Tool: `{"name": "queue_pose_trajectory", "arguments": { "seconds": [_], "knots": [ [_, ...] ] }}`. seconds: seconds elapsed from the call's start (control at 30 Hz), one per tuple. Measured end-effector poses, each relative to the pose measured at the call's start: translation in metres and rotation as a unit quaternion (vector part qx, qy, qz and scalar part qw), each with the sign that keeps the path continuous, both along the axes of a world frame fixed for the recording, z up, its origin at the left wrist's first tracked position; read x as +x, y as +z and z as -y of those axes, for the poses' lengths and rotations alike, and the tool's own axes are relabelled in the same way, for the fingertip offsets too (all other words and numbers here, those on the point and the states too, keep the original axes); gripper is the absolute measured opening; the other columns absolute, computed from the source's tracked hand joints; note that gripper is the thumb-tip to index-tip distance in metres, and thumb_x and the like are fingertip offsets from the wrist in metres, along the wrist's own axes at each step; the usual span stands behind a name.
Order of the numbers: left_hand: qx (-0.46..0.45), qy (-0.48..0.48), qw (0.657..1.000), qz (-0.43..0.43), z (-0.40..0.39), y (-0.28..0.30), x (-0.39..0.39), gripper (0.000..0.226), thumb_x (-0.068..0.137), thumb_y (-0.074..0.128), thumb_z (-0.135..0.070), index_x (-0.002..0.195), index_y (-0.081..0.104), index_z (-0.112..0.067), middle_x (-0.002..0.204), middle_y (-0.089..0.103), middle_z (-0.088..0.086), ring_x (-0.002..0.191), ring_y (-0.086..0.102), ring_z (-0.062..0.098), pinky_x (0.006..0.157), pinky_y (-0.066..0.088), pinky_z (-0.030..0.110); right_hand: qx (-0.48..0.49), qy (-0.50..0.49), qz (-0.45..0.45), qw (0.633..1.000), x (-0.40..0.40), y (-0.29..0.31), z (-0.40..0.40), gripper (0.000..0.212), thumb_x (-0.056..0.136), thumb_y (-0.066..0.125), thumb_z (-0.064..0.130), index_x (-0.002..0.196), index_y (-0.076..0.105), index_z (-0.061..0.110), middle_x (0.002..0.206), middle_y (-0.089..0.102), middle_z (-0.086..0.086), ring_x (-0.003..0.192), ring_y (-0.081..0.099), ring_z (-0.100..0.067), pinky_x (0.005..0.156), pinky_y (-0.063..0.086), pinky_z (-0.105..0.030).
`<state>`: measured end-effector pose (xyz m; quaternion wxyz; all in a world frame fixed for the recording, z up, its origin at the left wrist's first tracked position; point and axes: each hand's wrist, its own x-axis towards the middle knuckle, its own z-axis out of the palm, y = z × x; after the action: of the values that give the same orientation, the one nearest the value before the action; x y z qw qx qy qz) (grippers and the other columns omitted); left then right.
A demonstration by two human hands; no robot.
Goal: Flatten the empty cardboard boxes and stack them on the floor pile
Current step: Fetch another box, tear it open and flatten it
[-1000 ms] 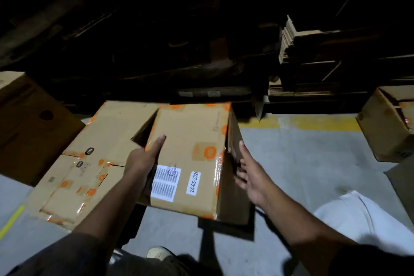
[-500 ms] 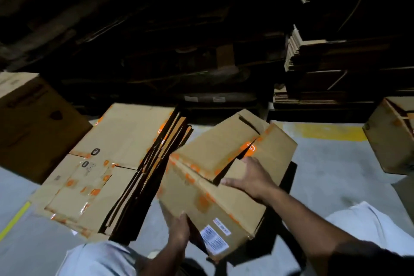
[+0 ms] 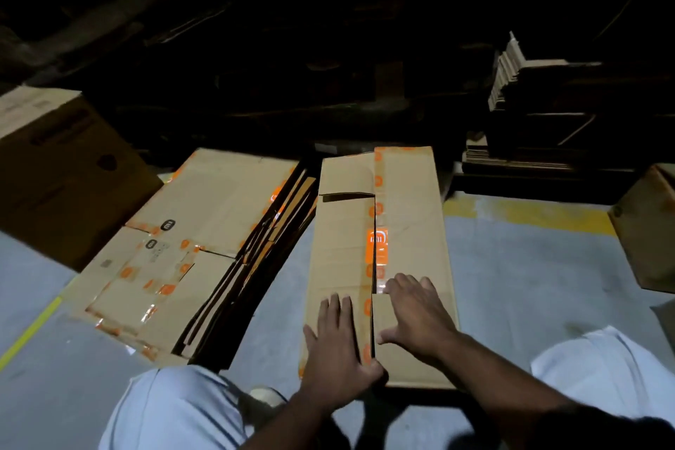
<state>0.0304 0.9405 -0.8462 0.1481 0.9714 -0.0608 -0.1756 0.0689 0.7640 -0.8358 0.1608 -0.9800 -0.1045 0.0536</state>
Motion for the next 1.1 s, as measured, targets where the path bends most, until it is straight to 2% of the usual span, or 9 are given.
{"name": "queue_pose_trajectory", "arguments": {
  "seconds": [0.1,0.17,0.3,0.47,0.63,0.77,0.93,1.0,1.1],
  "knots": [
    [0.005,0.098,0.995,-0.014,0.02,0.008,0.0,0.092,0.09,0.057,-0.036,0.159,0.002,-0.009,0.167,0.0,0.012,0.154,0.001,0.034,0.119,0.02,0.06,0.008,0.0,0.01,1.0,-0.007,0.002,-0.006,0.078,0.068,0.075,0.066,0.127,0.05,0.023,0.12,0.051,0.007,0.113,0.047,-0.015,0.095,0.03,-0.032],
    [0.002,0.203,0.979,-0.024,0.018,0.011,0.005,0.077,0.094,0.054,-0.035,0.155,0.018,-0.006,0.163,0.017,0.018,0.15,0.018,0.037,0.115,0.031,0.056,0.001,-0.004,0.018,1.0,-0.011,0.004,-0.011,0.076,0.071,0.074,0.066,0.128,0.05,0.022,0.121,0.051,0.006,0.114,0.047,-0.016,0.096,0.031,-0.033],
    [0.035,0.205,0.977,0.047,-0.014,0.011,0.025,0.034,0.1,0.047,-0.041,0.104,0.061,-0.011,0.108,0.068,0.01,0.101,0.065,0.03,0.081,0.053,0.038,-0.047,0.026,0.073,0.996,-0.016,0.01,-0.021,0.066,0.072,0.075,0.062,0.118,0.054,0.02,0.112,0.053,0.002,0.104,0.049,-0.019,0.09,0.036,-0.036],
    [-0.037,0.239,0.969,0.059,-0.047,0.012,0.047,0.049,0.101,0.053,-0.041,0.061,0.041,-0.014,0.061,0.045,0.001,0.064,0.051,0.026,0.056,0.033,0.032,-0.137,0.113,0.199,0.964,-0.024,0.035,-0.023,0.051,0.061,0.084,0.05,0.094,0.061,0.018,0.088,0.054,0.0,0.08,0.048,-0.021,0.069,0.037,-0.038],
    [-0.076,0.286,0.954,0.057,-0.061,0.004,0.068,0.051,0.098,0.057,-0.045,0.06,0.041,-0.014,0.057,0.044,0.003,0.057,0.05,0.026,0.05,0.029,0.031,-0.09,0.124,0.242,0.958,-0.052,0.04,-0.022,0.046,0.052,0.088,0.024,0.084,0.054,0.025,0.078,0.055,0.003,0.069,0.054,-0.02,0.059,0.04,-0.035],
    [-0.076,0.316,0.945,0.032,-0.066,0.004,0.069,0.041,0.098,0.058,-0.042,0.079,0.063,-0.006,0.079,0.067,0.012,0.079,0.068,0.033,0.063,0.048,0.034,-0.085,0.154,0.131,0.976,-0.079,0.026,-0.025,0.053,0.044,0.087,0.018,0.086,0.057,0.027,0.082,0.058,0.003,0.074,0.055,-0.019,0.061,0.045,-0.034],
    [-0.006,0.282,0.956,0.078,-0.057,0.01,0.055,0.028,0.1,0.053,-0.028,0.09,0.067,-0.006,0.09,0.068,0.011,0.086,0.067,0.029,0.064,0.043,0.03,-0.002,0.098,-0.198,0.975,-0.064,0.013,0.01,0.074,0.065,0.071,0.073,0.121,0.049,0.031,0.117,0.043,0.008,0.112,0.04,-0.015,0.089,0.035,-0.037],
    [0.016,0.263,0.959,0.105,-0.055,0.012,0.048,0.026,0.1,0.051,-0.025,0.083,0.065,-0.011,0.084,0.068,0.007,0.078,0.066,0.024,0.061,0.046,0.03,0.051,0.028,-0.167,0.984,-0.058,0.007,0.008,0.072,0.069,0.069,0.072,0.124,0.047,0.031,0.113,0.043,0.011,0.112,0.045,-0.012,0.087,0.042,-0.032],
    [0.03,0.243,0.962,0.123,-0.051,0.016,0.042,0.026,0.1,0.05,-0.023,0.076,0.056,-0.017,0.082,0.068,0.005,0.074,0.064,0.021,0.058,0.037,0.028,0.045,-0.068,0.047,0.996,-0.046,0.011,-0.012,0.053,0.074,0.076,0.056,0.111,0.053,0.025,0.1,0.053,0.009,0.094,0.06,-0.015,0.066,0.046,-0.029]
  ]
}}
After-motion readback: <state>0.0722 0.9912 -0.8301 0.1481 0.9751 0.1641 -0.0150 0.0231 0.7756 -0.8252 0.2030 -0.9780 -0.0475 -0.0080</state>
